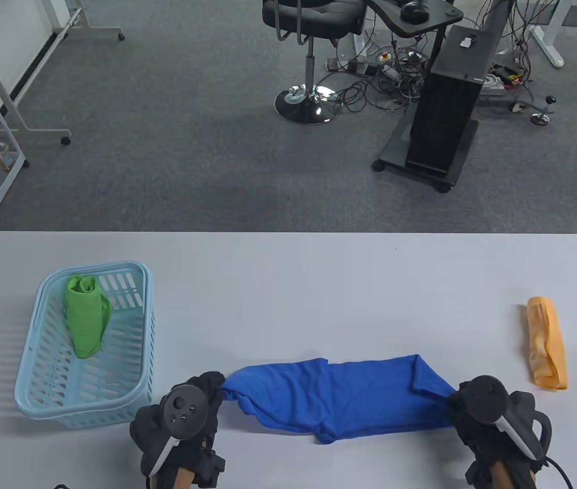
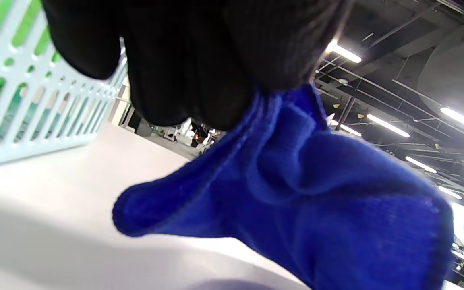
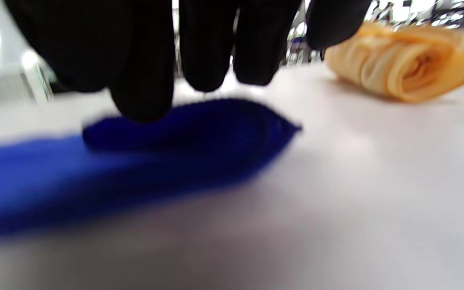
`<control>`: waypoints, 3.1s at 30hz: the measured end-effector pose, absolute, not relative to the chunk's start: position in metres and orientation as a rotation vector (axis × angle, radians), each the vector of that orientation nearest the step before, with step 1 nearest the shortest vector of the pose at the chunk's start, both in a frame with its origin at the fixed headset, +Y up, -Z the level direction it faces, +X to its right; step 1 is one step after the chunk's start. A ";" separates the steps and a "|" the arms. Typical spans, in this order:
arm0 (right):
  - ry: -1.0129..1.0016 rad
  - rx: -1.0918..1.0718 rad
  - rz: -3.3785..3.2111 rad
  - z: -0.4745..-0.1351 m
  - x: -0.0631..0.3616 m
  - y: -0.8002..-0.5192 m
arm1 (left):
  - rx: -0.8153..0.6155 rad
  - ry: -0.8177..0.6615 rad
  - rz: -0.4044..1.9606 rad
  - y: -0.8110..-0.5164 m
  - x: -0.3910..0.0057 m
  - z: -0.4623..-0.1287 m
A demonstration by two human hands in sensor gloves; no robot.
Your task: Roll rectangular towel into towel roll
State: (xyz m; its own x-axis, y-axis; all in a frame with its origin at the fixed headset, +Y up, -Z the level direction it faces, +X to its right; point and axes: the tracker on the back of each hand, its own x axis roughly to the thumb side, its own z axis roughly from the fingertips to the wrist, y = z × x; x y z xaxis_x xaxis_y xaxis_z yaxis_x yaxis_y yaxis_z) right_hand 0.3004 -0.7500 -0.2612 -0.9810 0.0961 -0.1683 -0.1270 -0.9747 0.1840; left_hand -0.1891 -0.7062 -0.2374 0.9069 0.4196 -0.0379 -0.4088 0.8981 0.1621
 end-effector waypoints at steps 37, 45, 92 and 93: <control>0.369 -0.384 3.256 -0.306 0.262 -0.676 | 0.165 0.089 0.398 -0.701 -0.187 -0.236; 0.067 -0.458 3.214 -0.312 0.286 -0.630 | 0.184 0.108 0.393 -0.698 -0.188 -0.235; -0.031 -0.906 2.947 -0.311 0.340 -0.607 | 0.035 0.521 0.271 -0.544 -0.270 -0.291; -0.004 -0.885 2.896 -0.312 0.338 -0.608 | 0.007 0.504 0.323 -0.546 -0.268 -0.293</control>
